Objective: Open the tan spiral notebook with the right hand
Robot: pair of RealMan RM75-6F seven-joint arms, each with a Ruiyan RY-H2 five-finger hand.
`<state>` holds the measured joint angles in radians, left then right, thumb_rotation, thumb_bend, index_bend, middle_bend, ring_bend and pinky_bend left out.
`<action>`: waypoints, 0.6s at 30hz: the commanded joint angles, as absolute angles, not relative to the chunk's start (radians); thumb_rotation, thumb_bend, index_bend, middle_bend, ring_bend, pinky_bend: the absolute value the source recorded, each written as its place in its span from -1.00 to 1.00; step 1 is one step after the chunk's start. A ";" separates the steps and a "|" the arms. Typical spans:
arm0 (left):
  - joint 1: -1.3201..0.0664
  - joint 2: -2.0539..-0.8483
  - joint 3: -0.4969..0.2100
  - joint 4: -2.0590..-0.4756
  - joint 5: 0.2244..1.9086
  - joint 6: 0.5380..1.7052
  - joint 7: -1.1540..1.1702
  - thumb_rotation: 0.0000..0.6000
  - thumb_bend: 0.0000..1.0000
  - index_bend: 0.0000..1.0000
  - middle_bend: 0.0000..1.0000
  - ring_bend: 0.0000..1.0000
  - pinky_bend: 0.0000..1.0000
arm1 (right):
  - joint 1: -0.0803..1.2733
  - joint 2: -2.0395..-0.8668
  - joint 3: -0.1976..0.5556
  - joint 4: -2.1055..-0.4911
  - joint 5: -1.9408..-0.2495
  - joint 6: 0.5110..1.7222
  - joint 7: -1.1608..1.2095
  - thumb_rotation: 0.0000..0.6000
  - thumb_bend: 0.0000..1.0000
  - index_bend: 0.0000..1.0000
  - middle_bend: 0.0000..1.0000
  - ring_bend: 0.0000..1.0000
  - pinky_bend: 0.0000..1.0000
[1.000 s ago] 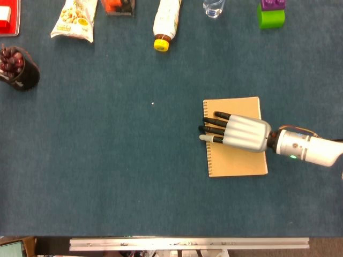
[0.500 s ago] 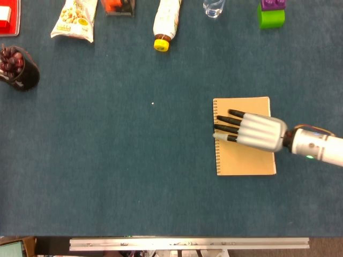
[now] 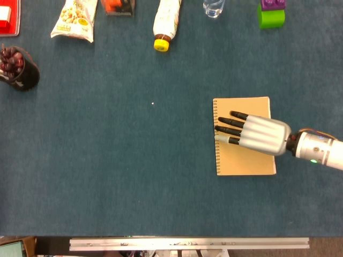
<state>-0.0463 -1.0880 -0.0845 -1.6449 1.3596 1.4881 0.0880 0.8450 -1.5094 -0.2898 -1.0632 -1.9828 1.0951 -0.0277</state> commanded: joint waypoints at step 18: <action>-0.045 -1.083 -0.084 -1.647 1.359 1.486 0.081 1.00 -0.56 -0.06 -0.16 -0.17 0.03 | 0.825 -1.508 -0.311 -1.011 -1.980 1.082 -0.005 1.00 1.00 -0.73 -0.76 -0.92 -0.66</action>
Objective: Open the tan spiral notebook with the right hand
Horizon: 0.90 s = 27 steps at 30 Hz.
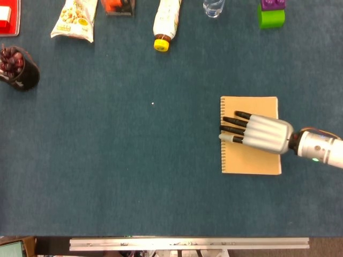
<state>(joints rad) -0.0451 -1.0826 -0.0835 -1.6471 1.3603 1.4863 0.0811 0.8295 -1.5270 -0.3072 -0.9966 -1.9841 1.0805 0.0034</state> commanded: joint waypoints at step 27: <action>-0.047 -1.087 -0.083 -1.645 1.353 1.482 0.097 1.00 -0.56 -0.06 -0.16 -0.17 0.03 | 0.789 -1.465 -0.292 -1.056 -1.974 1.090 -0.007 1.00 1.00 -0.73 -0.76 -0.92 -0.66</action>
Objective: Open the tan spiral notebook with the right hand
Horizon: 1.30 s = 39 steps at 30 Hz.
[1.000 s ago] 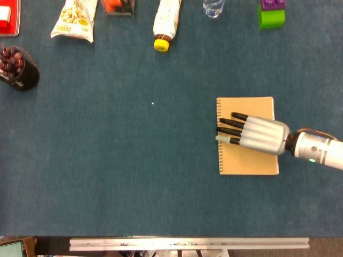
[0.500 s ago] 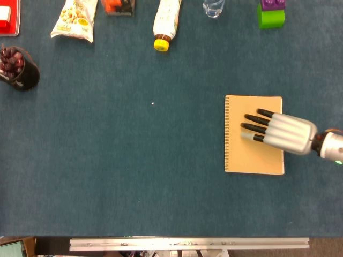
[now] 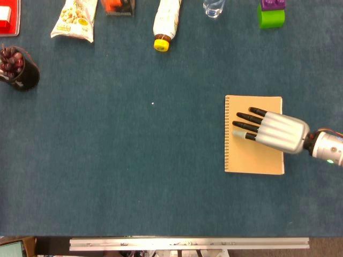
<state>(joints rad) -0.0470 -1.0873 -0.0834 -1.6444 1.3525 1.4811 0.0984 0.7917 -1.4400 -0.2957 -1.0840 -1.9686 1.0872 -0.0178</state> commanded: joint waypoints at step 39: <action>-0.046 -1.080 -0.085 -1.652 1.346 1.478 0.088 1.00 -0.56 -0.06 -0.16 -0.17 0.03 | 0.753 -1.327 -0.358 -1.172 -1.952 1.018 -0.074 1.00 1.00 -0.73 -0.76 -0.92 -0.66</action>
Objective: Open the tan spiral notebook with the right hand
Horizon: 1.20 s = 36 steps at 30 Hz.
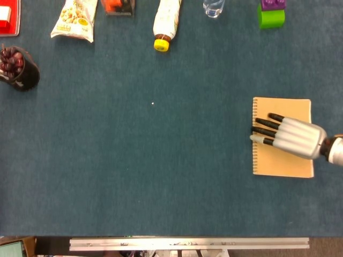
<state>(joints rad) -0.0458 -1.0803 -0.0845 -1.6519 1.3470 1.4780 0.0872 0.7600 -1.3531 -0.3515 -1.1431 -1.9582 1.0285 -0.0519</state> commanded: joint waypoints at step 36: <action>-0.046 -1.089 -0.084 -1.646 1.343 1.477 0.099 1.00 -0.56 -0.06 -0.16 -0.17 0.03 | 0.476 -1.332 -0.285 -0.829 -2.008 1.593 0.129 1.00 -0.90 -0.73 -0.72 -0.89 -0.66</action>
